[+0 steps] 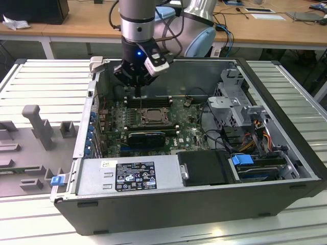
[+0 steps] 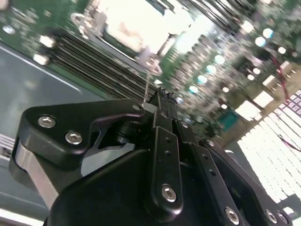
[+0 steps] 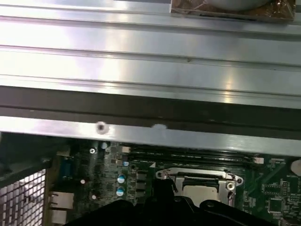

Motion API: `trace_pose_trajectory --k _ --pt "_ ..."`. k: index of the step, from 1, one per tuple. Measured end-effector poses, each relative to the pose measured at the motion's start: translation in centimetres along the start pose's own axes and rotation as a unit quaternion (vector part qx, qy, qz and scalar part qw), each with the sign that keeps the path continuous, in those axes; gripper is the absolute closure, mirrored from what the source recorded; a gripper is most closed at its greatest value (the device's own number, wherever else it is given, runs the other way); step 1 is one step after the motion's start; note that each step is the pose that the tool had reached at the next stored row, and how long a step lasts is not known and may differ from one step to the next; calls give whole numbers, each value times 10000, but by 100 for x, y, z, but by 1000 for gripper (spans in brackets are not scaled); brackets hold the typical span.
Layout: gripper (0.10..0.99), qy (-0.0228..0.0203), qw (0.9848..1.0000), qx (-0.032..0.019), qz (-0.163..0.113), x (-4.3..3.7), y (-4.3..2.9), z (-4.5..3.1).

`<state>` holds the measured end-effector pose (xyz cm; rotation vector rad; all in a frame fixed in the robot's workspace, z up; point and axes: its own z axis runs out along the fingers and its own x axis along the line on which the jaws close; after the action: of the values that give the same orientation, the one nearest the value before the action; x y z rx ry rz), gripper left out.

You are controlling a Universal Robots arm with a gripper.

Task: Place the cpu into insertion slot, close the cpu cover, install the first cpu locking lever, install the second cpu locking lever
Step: 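Install the first cpu locking lever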

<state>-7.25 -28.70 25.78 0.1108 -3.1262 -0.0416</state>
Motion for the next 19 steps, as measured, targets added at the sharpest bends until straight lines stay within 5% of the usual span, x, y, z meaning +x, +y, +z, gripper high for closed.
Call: trace_pose_trajectory --k 3,5,8,12,16,19 --pt "980 -2 10000 1 0 -226 -14 39" --pt "980 -1 10000 -11 0 -239 -20 43" --pt "980 -93 9999 -71 -3 -240 -22 52" --pt "980 -100 9999 -97 47 -289 -26 116" --pt "980 -111 9996 -250 61 -315 -17 181" --pt "980 -109 9996 -249 55 -383 -18 246"
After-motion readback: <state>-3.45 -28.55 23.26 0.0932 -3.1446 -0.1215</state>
